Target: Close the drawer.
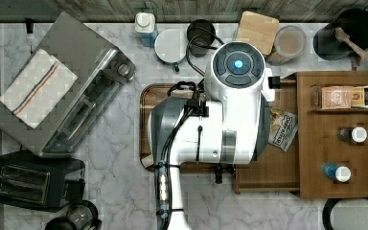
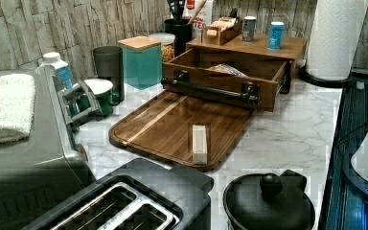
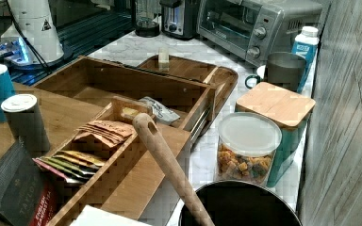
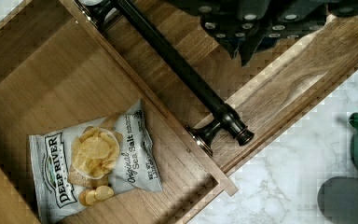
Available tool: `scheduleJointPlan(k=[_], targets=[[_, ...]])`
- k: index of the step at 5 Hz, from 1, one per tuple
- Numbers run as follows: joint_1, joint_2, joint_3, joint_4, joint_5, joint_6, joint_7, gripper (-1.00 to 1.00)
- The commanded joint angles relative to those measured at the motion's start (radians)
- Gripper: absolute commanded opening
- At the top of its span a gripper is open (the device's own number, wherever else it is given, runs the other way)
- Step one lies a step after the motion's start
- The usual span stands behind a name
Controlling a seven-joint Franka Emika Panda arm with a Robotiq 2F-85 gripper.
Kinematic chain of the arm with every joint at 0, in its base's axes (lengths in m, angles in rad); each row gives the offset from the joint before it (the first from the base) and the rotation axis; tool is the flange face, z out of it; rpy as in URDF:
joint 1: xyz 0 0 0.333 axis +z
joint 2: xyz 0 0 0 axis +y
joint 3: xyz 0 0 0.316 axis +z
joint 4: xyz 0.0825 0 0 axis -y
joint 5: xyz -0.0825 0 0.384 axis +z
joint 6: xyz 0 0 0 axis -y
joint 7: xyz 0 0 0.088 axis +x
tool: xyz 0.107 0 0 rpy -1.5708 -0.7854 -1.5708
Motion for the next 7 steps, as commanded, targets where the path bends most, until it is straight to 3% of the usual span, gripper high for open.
scheduleJointPlan(k=[1, 2, 3, 5, 7], targets=[[-0.003, 0.002, -0.003, 0.000, -0.009, 0.000, 0.000, -1.00], [0.015, -0.035, 0.014, -0.079, -0.025, 0.069, -0.070, -1.00], [0.030, -0.110, 0.031, -0.222, -0.016, 0.248, -0.232, -1.00], [0.089, -0.103, 0.077, -0.245, -0.034, 0.307, -0.219, -1.00], [0.097, -0.100, 0.111, -0.377, -0.065, 0.434, -0.314, -1.00]])
